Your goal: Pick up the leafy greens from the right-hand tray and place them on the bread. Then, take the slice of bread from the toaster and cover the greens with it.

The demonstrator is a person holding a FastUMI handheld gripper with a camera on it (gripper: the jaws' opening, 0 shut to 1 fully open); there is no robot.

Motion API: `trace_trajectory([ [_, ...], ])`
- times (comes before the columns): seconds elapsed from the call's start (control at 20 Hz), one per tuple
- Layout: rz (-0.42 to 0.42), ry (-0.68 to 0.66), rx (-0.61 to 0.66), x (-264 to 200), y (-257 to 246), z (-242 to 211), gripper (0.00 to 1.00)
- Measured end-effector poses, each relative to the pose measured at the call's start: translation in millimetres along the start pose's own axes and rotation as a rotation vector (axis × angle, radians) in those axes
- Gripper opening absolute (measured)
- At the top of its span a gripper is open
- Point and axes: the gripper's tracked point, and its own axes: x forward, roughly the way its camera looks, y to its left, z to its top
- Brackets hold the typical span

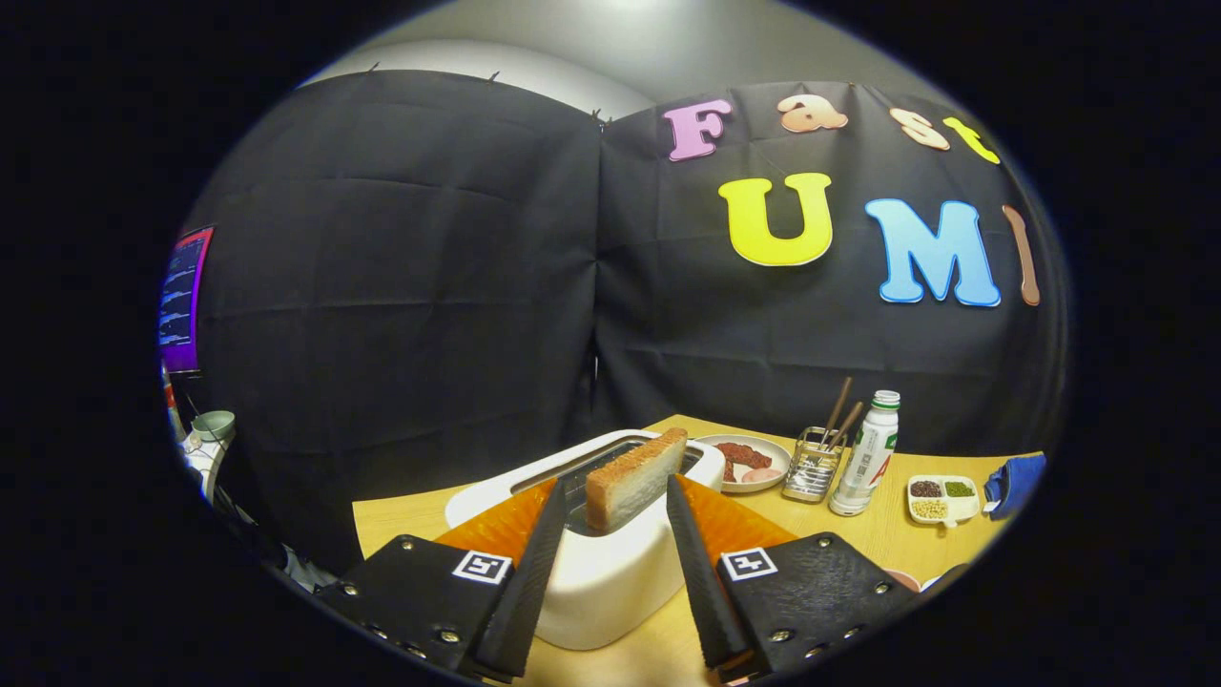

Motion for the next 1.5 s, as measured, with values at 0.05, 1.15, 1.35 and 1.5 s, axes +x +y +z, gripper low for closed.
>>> trace_trajectory([
  [0.05,-0.007,-0.001,0.000,4,0,-1,0.65],
  [1.15,-0.086,-0.037,0.181,4,-7,10,0.07],
  [1.35,-0.069,-0.048,0.226,2,-9,13,0.06],
  [1.5,-0.067,-0.064,0.217,4,-8,15,0.06],
])
